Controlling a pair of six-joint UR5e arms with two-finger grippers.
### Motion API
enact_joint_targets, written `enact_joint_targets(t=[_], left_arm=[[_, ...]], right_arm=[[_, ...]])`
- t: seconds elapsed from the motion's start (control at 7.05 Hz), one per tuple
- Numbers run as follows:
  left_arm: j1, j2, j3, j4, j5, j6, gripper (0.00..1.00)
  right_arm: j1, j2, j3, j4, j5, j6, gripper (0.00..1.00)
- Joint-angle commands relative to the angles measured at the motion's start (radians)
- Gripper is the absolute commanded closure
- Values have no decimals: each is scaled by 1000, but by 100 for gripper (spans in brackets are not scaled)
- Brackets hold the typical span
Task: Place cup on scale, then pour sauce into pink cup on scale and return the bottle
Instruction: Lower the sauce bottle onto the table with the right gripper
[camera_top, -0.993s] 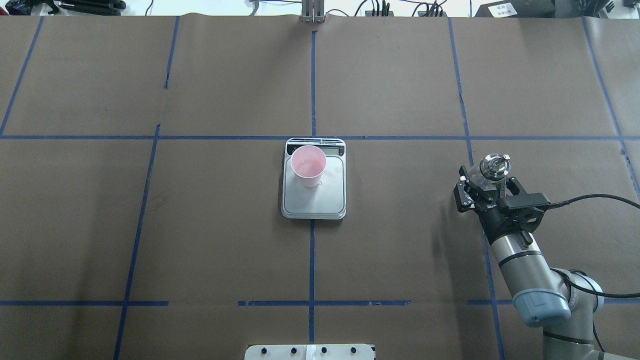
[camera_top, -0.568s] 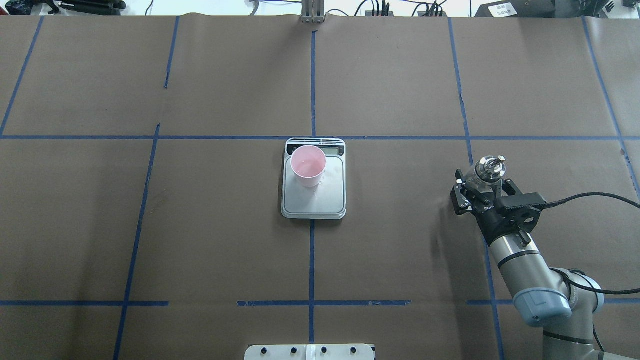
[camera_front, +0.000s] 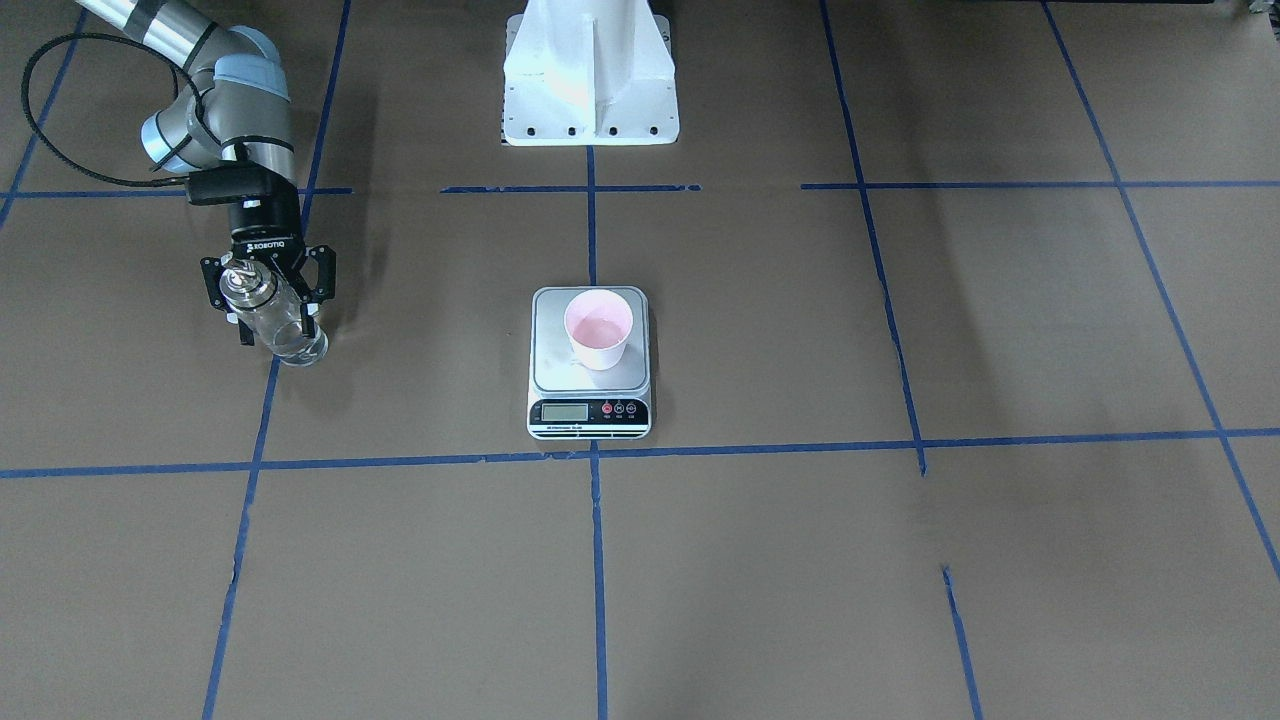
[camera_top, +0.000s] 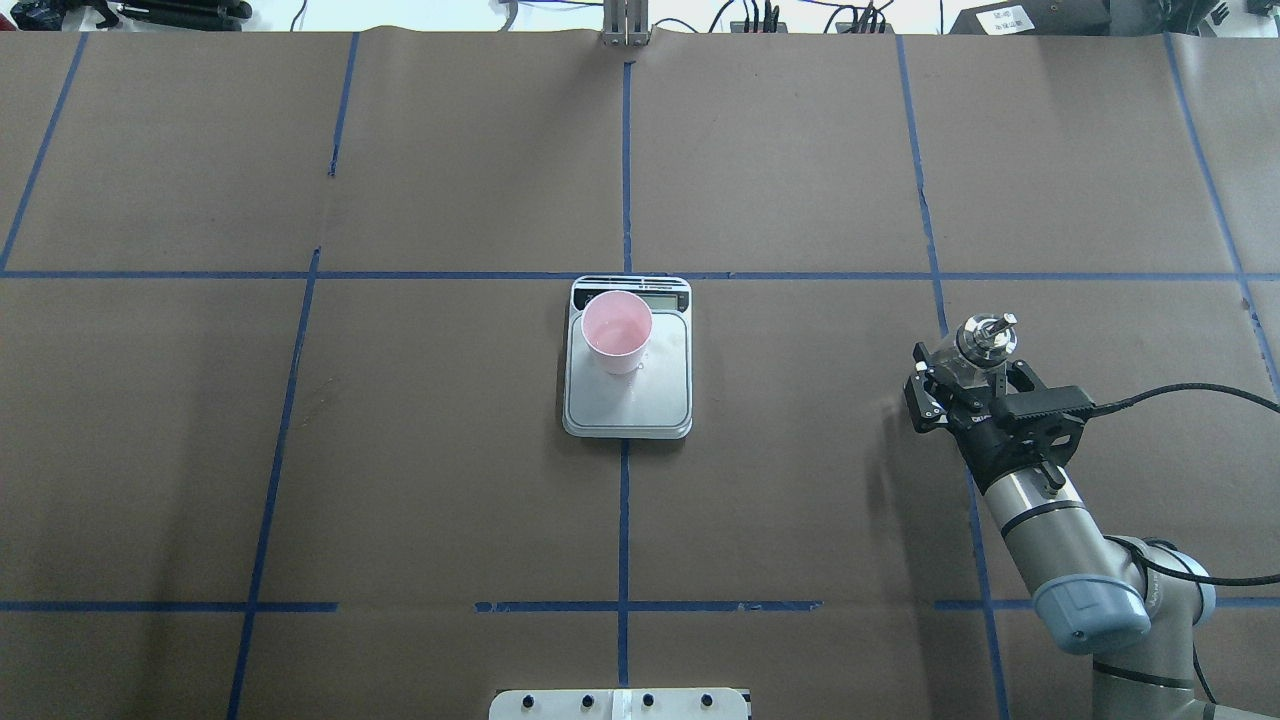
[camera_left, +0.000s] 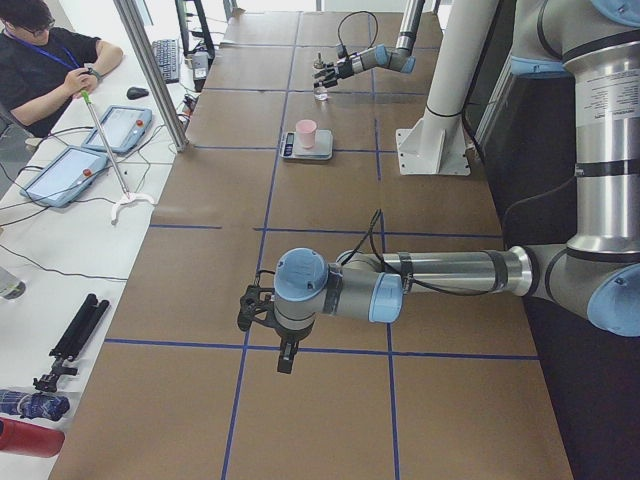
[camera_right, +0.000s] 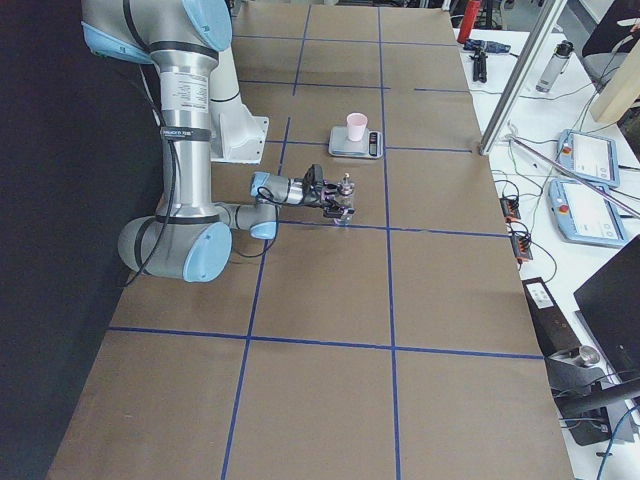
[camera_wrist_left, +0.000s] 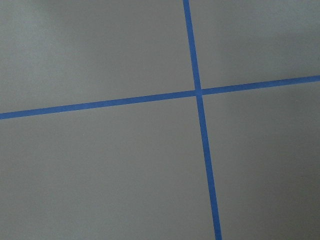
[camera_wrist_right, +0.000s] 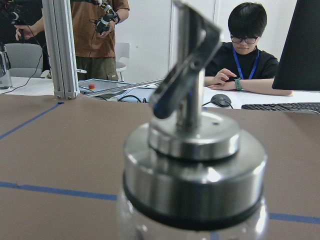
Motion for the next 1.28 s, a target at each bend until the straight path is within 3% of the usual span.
enact_joint_targets(t=[0.0,1.14], left_arm=[[0,0,0,0,0,0,0],[-2,1,0,2,0,0,0]], right_arm=[[-1,1,-17,0,-3,0,0],[-4,-2,0,6,-17,-3,0]])
